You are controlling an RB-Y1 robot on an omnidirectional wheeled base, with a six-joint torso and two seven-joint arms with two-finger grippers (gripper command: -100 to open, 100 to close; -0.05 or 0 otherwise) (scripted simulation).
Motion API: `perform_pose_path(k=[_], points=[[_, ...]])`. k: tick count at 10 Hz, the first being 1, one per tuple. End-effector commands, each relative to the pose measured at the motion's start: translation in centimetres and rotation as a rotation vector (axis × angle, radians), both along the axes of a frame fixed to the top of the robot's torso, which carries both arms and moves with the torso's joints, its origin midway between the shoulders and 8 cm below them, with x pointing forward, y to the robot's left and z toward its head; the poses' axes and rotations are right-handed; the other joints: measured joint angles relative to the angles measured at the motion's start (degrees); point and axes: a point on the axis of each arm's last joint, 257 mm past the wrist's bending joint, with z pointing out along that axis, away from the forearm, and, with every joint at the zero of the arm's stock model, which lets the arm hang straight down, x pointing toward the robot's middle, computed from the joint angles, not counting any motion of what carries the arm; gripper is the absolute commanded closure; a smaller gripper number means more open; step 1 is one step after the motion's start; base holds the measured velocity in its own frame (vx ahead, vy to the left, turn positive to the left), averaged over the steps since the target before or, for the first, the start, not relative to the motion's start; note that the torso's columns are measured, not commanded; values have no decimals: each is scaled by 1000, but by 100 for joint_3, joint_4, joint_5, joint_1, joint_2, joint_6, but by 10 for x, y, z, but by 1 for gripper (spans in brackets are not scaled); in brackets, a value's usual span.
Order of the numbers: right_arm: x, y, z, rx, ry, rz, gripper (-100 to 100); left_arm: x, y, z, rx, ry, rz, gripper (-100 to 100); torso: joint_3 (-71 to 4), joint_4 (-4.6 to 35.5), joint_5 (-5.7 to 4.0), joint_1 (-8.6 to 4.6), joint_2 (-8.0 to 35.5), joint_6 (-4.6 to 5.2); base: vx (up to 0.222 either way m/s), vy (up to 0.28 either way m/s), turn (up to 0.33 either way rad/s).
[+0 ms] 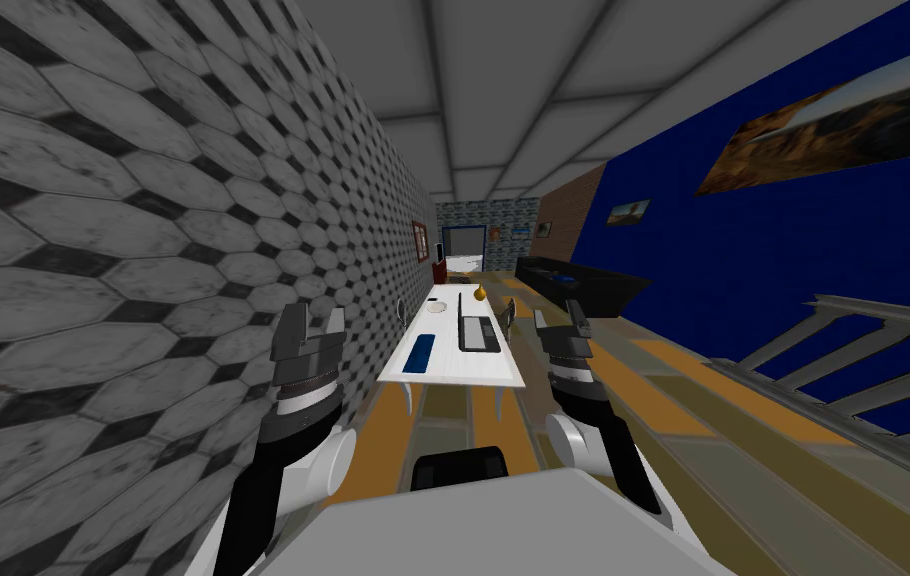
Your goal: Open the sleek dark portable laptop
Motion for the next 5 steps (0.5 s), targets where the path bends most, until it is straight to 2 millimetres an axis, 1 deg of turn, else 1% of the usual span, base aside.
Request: perform_pose_path(k=[1, 5], points=[[0, 0, 0, 0, 0, 0, 0, 0, 0, 0, 0, 0, 0, 0, -467, 235, 0, 0, 232, 0, 0, 0, 0], [0, 0, 0, 0, 0, 0, 0, 0, 0, 0, 0, 0, 0, 0, -3692, 1846, 0, 0, 1845, 0, 0, 0, 0]])
